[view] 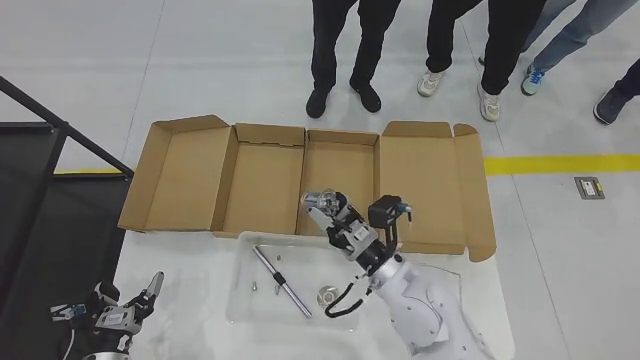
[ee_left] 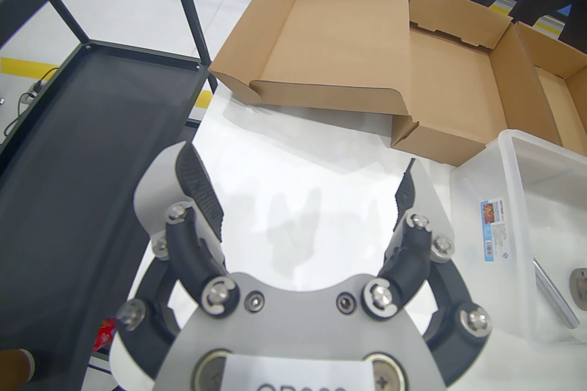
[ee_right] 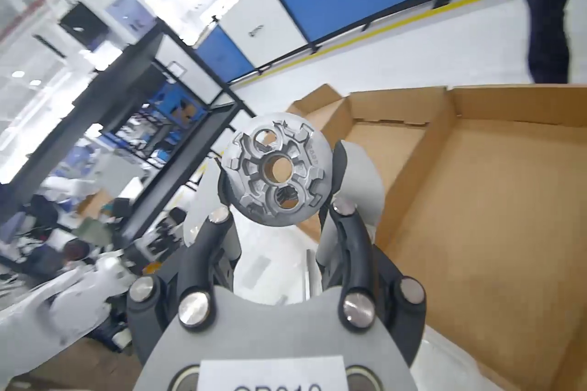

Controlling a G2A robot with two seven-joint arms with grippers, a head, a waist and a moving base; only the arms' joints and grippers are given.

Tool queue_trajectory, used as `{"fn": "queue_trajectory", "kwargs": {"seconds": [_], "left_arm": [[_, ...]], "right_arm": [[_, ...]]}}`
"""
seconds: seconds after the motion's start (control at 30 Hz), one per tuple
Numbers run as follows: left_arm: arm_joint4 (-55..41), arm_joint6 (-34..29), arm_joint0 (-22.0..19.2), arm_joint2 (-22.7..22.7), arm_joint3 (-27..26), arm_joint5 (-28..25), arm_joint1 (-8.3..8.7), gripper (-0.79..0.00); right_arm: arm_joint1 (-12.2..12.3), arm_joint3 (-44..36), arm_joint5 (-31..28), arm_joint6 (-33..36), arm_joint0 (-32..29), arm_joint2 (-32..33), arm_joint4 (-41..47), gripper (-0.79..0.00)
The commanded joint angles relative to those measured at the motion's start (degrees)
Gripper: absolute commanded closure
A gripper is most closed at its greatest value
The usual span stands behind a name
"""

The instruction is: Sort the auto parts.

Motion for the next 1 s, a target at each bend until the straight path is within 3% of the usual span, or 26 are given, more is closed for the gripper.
{"fn": "queue_trajectory", "kwargs": {"seconds": [0.0,0.2,0.6,0.67,0.83,0.97], "left_arm": [[0.0,0.0,0.0,0.0,0.0,0.0,0.00,-0.785],[0.0,0.0,0.0,0.0,0.0,0.0,0.00,-0.785],[0.0,0.0,0.0,0.0,0.0,0.0,0.00,-0.785],[0.0,0.0,0.0,0.0,0.0,0.0,0.00,-0.785],[0.0,0.0,0.0,0.0,0.0,0.0,0.00,-0.785],[0.0,0.0,0.0,0.0,0.0,0.0,0.00,-0.785]], "right_arm": [[-0.4,1.2,5.9,-2.2,1.2,-1.4,-4.1,0.000],[-1.9,7.1,17.9,-5.6,5.9,-5.4,-11.0,0.000],[-1.8,7.2,17.4,-4.9,5.8,-5.6,-11.4,0.000],[-2.1,8.4,20.3,-3.7,6.8,-5.8,-12.9,0.000],[-4.0,16.1,29.9,-0.7,13.3,-10.2,-17.0,0.000],[-6.0,25.7,33.3,1.1,19.7,-12.7,-16.2,0.000]]}}
